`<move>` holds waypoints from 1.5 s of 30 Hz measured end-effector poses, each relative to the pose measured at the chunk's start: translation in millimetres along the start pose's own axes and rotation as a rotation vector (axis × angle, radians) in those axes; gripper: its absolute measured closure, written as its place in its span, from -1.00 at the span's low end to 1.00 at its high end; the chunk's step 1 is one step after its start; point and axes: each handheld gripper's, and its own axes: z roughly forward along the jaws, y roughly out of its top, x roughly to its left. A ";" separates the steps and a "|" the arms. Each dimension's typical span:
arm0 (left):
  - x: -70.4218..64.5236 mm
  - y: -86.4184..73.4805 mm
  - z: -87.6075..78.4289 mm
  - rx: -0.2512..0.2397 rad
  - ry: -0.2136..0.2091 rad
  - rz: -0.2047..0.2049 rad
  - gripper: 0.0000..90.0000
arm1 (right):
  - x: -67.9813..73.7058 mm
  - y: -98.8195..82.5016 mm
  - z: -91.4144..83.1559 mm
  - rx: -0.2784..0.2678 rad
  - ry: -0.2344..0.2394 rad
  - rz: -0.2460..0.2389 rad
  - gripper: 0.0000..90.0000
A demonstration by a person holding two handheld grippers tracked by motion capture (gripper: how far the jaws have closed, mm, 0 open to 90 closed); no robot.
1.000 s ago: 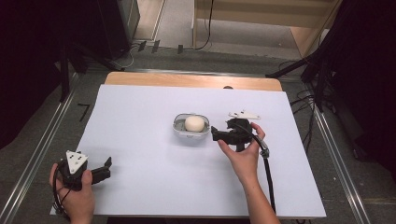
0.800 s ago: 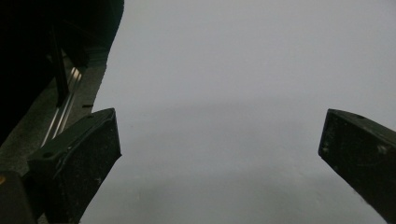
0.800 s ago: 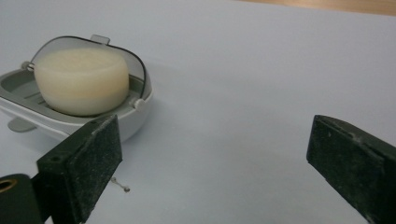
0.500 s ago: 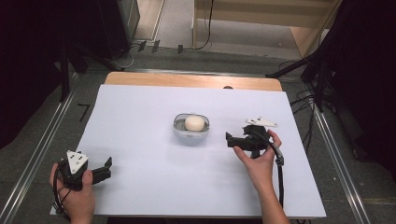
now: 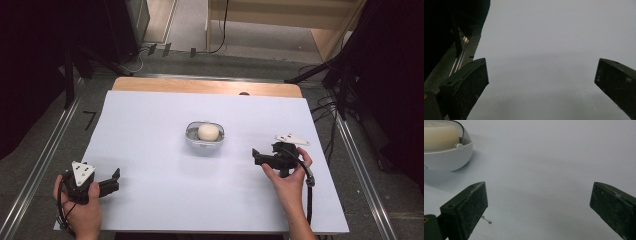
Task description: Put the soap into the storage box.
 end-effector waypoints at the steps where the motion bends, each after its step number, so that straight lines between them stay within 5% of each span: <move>1: -0.1 0.0 -0.1 0.000 0.002 0.000 -1.00 | -1.9 -1.3 -0.8 -0.002 0.005 0.002 -0.96; 45: -0.1 -0.4 -0.9 -0.010 0.013 -0.007 -1.00 | -93.4 -56.8 -48.3 -0.017 -0.099 0.091 -0.96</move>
